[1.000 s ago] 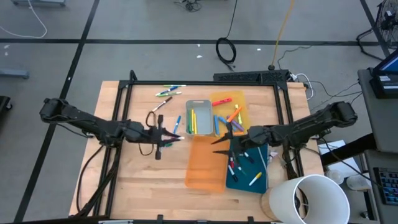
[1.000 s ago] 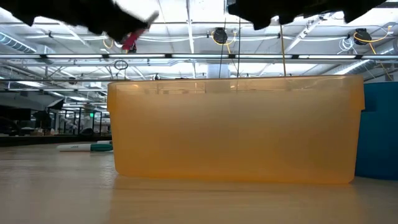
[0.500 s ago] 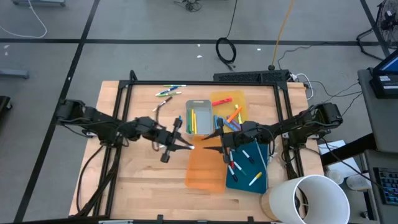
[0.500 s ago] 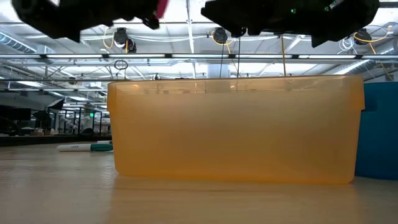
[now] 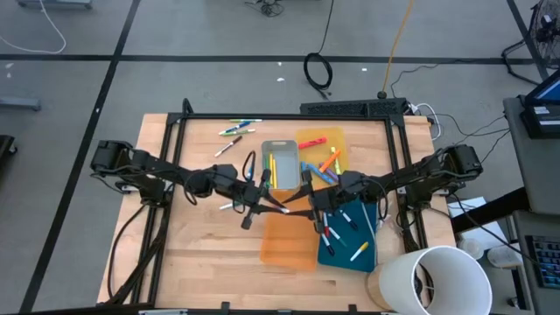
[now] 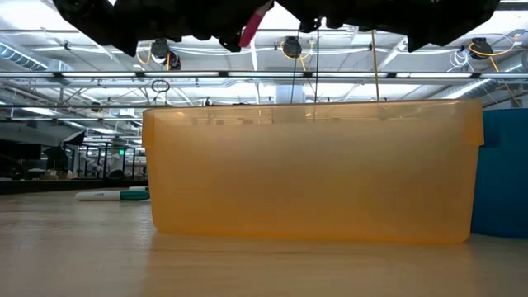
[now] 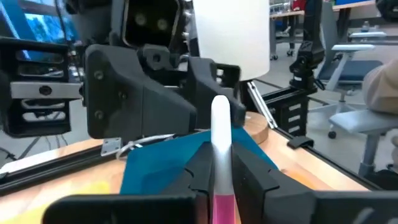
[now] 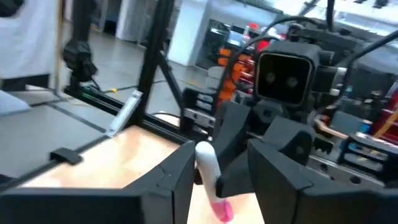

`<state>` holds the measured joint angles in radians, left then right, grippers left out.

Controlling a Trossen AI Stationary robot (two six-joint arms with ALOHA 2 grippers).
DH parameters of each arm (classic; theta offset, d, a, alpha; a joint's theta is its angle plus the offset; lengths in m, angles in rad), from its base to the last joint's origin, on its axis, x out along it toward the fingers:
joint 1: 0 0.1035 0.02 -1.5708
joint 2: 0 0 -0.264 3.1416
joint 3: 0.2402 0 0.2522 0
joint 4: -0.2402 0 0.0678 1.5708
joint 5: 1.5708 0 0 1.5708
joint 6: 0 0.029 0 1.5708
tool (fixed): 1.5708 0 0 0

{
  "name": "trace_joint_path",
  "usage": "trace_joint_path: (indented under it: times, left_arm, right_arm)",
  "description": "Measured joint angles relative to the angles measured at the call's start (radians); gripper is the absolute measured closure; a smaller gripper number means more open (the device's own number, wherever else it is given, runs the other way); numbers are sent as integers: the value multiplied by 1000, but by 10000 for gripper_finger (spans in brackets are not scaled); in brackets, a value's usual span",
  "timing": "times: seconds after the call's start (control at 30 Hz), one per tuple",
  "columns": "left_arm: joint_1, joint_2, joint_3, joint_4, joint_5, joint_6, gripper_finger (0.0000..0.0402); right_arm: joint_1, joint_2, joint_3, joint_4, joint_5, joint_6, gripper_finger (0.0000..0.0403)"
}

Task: Pick & Place Markers
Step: Put the white and pink highlighter pen into the blue bin

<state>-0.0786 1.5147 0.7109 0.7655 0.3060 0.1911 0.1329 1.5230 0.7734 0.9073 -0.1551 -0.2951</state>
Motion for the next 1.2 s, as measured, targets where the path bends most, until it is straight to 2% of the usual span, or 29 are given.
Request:
trace_joint_path:
  times: [0.1,0.53,0.7,0.97,1.2]
  left_arm:
    - [0,-4,0,-14,7,6,367]
    - [8,-5,0,-15,9,5,365]
    - [9,-5,0,-4,8,-21,356]
    - [9,-5,1,7,7,-32,367]
    - [13,-5,1,11,7,-37,367]
  right_arm:
    - [7,0,0,13,-35,18,276]
    - [19,3,0,-2,-28,16,329]
    - [17,11,4,2,-24,21,336]
    - [11,11,12,-15,-25,24,332]
    - [10,11,13,-21,-23,-17,365]
